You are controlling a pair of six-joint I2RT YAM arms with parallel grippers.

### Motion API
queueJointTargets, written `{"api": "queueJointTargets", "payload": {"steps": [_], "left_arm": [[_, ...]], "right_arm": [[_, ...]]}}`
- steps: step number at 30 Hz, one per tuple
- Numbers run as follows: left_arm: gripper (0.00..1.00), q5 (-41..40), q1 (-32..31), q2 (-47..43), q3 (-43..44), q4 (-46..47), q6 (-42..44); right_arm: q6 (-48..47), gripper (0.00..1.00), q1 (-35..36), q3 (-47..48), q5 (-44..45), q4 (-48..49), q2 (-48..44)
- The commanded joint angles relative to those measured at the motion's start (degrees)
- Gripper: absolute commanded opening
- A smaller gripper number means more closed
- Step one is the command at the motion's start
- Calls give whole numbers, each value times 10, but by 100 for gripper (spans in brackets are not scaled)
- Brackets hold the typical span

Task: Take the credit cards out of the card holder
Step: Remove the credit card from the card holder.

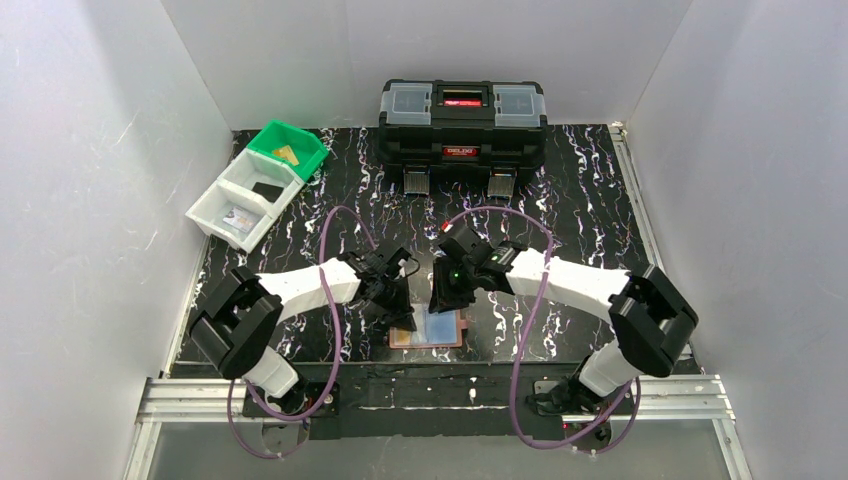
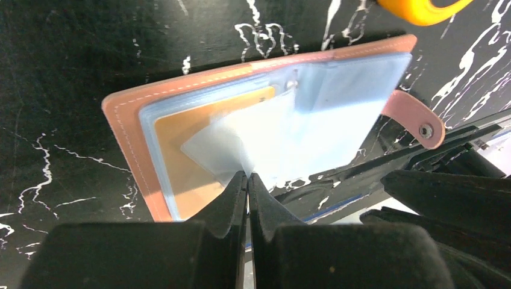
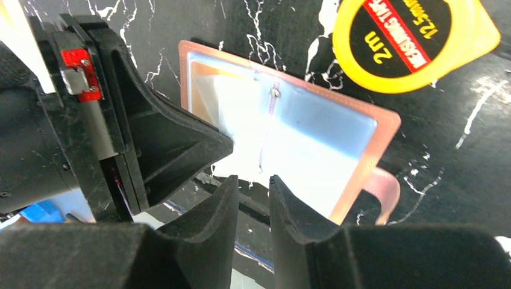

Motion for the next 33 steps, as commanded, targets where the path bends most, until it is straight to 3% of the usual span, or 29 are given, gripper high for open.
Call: {"api": "queueJointTargets", "payload": {"steps": [1,24,33], "left_arm": [[0,-27,-16,-9,38,-27,4],[31,-21,-73,123,187,-37,20],[36,-12,-75,126,211,-45,23]], "right_arm": [[-8,33,-5,-3,38,-48,-29],[3,33,-32,-75,69,-86,-141],[25,31,-36,-96,102,-97,-192]]}}
